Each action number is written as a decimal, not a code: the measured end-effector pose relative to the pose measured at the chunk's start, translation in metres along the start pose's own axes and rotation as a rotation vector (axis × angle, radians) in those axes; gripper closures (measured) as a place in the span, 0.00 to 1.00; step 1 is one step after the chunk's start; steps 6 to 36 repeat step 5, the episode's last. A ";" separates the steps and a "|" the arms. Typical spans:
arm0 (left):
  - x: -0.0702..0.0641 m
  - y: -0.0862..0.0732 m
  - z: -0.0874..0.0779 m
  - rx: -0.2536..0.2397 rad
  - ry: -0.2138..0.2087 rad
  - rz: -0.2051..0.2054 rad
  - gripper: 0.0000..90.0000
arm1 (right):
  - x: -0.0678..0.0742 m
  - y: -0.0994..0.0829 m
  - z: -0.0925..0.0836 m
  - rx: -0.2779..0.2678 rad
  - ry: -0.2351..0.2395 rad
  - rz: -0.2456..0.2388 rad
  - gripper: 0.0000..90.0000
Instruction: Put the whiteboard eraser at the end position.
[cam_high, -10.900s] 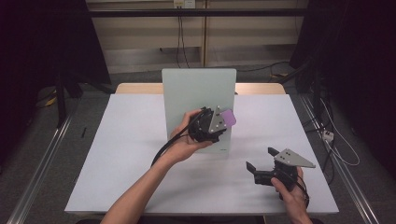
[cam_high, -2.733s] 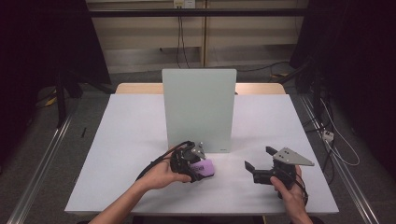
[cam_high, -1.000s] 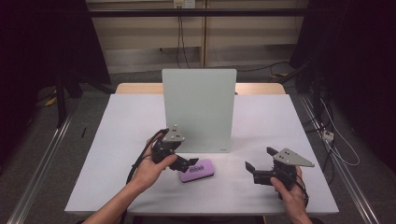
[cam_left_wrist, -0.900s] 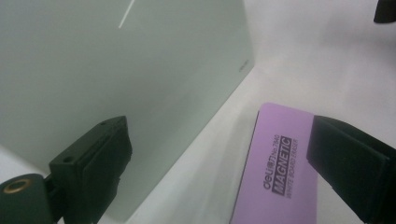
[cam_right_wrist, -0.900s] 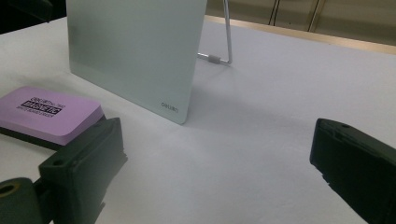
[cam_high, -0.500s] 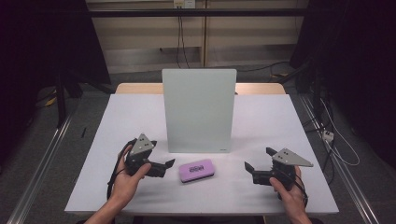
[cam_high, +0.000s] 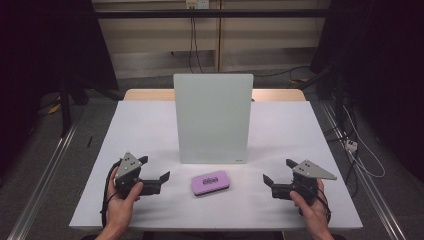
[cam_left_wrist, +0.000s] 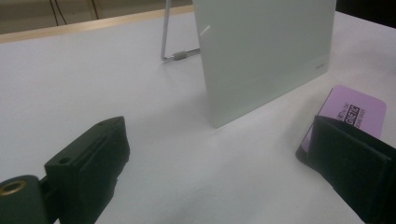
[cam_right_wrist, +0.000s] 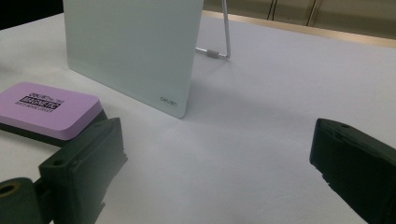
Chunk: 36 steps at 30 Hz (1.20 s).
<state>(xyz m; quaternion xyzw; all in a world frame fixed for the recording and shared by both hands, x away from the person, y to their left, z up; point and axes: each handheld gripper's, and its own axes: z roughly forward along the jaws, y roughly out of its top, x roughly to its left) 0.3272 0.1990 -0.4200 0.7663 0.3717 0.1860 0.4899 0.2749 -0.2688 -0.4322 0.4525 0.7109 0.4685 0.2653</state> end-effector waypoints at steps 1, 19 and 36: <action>0.000 0.000 0.000 -0.005 0.002 -0.007 0.06 | 0.000 0.000 0.000 0.000 0.000 0.003 0.03; -0.002 0.000 0.003 -0.001 -0.003 0.002 0.06 | -0.001 0.000 0.002 0.003 -0.003 0.002 0.03; -0.002 0.000 0.003 -0.001 -0.003 0.002 0.06 | -0.001 0.000 0.002 0.003 -0.003 0.002 0.03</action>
